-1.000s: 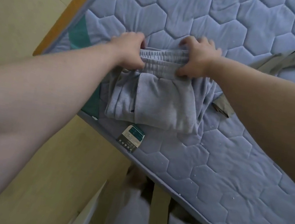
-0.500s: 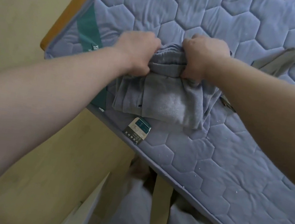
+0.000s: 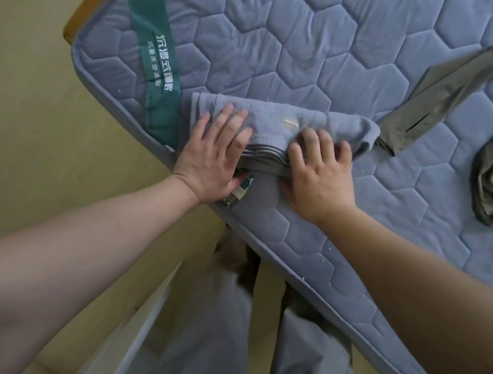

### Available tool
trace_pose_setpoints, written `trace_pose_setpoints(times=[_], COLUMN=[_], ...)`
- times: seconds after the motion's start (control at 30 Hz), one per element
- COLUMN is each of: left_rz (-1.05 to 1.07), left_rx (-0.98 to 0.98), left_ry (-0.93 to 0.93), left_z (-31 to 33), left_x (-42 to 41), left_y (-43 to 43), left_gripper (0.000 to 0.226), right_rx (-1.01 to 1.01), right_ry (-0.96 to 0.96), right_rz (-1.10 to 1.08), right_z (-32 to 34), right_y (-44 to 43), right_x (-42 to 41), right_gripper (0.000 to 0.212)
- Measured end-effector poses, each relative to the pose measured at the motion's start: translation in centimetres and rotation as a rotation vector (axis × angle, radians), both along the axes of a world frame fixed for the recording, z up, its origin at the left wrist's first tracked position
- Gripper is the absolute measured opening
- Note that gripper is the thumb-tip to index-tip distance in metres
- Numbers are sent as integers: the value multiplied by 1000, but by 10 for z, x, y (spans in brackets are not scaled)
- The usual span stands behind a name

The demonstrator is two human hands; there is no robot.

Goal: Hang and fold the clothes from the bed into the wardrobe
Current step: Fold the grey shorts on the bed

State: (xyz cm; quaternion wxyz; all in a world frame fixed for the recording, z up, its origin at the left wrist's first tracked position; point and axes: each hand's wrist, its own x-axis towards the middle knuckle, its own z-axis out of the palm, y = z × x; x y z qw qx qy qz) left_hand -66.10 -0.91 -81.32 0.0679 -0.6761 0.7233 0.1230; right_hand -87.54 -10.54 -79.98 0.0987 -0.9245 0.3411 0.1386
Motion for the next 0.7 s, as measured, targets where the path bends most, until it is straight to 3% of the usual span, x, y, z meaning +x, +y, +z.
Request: trace_pose_setpoints(times=[0.1, 0.37, 0.53, 0.7], left_rz=[32, 93, 160, 294], left_rx=[94, 164, 276, 306], left_ry=[-107, -112, -15, 38], left_z=[-11, 15, 102, 243], left_x=[-6, -4, -6, -32], left_y=[-10, -40, -44, 6], left_gripper=[106, 79, 69, 69], right_rx=[3, 55, 131, 235], right_ry=[92, 96, 109, 65], right_rz=[-45, -117, -56, 175], right_z=[-18, 7, 88, 220], right_y=[6, -32, -48, -39], right_x=[1, 22, 16, 1], right_gripper=[70, 49, 56, 47])
